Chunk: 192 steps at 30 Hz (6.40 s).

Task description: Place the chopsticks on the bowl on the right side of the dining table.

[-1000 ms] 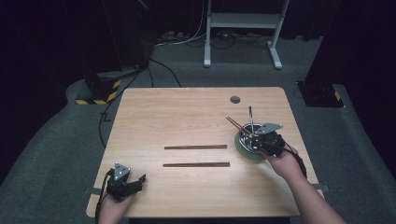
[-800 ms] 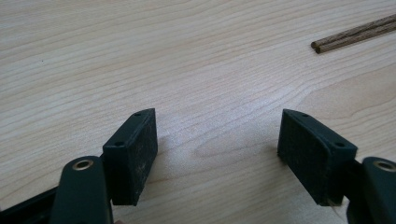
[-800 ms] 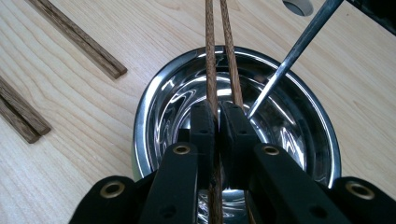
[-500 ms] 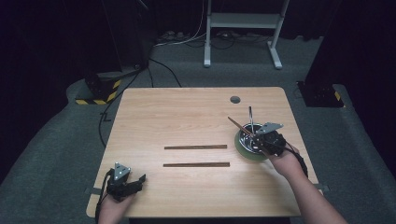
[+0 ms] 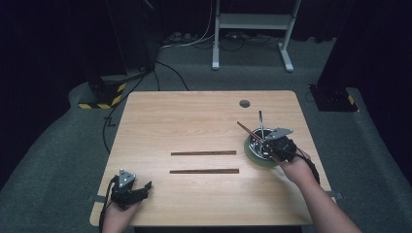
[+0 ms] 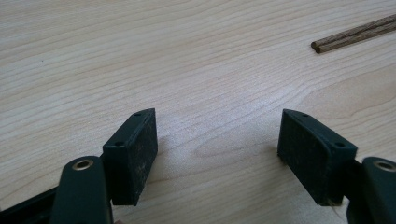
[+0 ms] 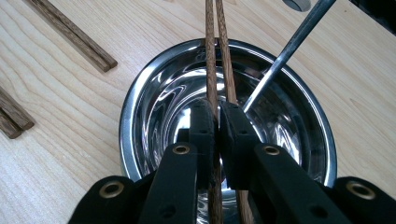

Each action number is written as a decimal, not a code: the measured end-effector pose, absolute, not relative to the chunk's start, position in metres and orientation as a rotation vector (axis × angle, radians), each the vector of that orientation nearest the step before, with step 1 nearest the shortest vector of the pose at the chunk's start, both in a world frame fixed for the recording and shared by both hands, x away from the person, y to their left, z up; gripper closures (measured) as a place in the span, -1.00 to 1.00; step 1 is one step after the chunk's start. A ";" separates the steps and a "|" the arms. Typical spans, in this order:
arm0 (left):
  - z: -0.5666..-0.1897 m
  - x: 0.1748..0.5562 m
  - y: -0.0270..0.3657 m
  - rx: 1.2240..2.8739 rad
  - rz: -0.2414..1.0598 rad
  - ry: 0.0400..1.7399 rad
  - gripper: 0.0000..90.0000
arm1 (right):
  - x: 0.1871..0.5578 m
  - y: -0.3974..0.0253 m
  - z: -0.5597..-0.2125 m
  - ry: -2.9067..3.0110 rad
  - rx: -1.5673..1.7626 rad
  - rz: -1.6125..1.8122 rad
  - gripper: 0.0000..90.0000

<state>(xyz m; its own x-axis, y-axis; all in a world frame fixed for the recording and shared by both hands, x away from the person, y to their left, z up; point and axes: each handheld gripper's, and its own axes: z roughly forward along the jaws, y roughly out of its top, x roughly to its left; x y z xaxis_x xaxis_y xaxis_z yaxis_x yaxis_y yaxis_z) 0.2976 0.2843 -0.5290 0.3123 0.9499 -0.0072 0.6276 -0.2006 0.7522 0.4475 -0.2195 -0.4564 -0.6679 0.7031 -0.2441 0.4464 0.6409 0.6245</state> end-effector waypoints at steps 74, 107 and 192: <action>-0.529 0.298 0.284 1.920 0.625 1.397 -0.37 | 0.456 -0.224 -0.464 2.438 0.912 0.748 0.73; -0.529 0.298 0.284 1.914 0.628 1.400 -0.37 | 0.404 -0.239 -0.448 2.239 0.968 0.966 0.42; -0.483 0.411 0.068 1.792 0.734 1.259 0.47 | 0.424 -0.312 -0.496 2.043 1.160 0.992 0.61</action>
<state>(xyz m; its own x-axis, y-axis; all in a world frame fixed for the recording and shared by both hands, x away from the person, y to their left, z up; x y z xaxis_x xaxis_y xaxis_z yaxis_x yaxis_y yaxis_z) 0.4106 0.0680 -0.4825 0.3339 0.9426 0.0098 0.4728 -0.1764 0.8633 0.4239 -0.3123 -0.4962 -0.4512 0.8838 -0.1234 0.4497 0.3446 0.8240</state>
